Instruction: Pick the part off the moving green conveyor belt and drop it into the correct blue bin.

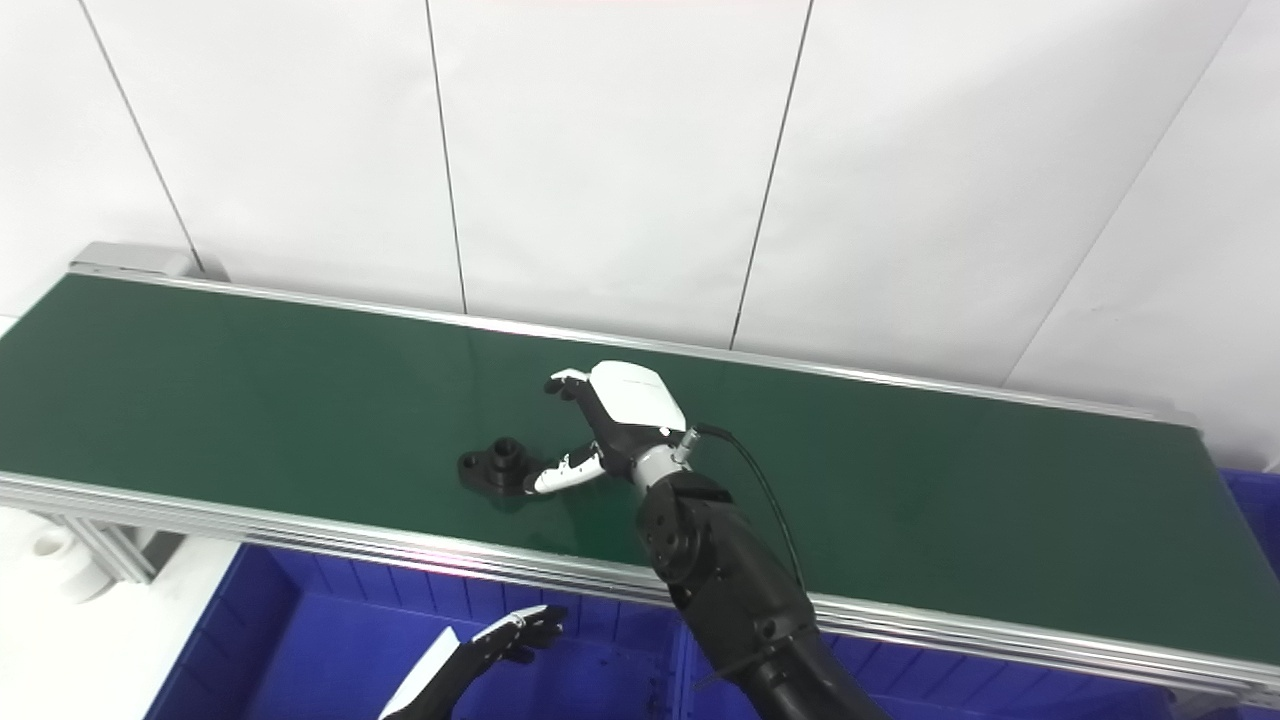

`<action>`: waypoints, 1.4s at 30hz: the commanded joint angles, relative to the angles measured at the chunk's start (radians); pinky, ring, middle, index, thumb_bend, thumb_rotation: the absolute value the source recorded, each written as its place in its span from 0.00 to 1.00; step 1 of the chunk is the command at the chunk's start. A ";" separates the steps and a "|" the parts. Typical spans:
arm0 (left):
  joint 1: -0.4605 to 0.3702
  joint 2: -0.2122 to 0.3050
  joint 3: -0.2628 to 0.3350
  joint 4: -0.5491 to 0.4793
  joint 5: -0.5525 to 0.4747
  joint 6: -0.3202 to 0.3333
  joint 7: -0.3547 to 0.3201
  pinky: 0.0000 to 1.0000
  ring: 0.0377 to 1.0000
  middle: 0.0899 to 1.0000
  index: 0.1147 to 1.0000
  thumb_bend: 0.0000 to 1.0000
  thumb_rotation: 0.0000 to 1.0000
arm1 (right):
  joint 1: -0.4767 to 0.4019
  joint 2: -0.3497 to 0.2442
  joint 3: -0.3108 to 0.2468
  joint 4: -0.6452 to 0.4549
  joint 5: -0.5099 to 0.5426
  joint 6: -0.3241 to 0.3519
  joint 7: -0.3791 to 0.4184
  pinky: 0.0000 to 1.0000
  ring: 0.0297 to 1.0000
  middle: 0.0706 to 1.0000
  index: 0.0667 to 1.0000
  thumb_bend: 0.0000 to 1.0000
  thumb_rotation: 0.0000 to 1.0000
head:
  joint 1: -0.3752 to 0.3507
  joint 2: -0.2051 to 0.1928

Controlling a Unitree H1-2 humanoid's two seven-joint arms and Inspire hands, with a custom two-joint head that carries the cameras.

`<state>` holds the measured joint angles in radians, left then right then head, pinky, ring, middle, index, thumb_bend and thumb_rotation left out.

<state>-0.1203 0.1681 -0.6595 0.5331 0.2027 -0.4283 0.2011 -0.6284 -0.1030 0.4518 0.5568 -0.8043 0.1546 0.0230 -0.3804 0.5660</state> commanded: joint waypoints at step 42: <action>-0.015 -0.024 -0.008 -0.065 0.006 -0.042 0.033 0.75 0.80 0.83 0.86 0.72 0.25 | 0.046 -0.056 0.121 0.040 -0.036 -0.003 -0.068 0.38 0.46 0.41 0.50 0.52 0.00 | 0.042 0.072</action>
<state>-0.1228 0.1521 -0.6795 0.4958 0.2028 -0.4283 0.2356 -0.6012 -0.1695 0.5492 0.5880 -0.8317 0.1673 -0.0636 -0.3375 0.6381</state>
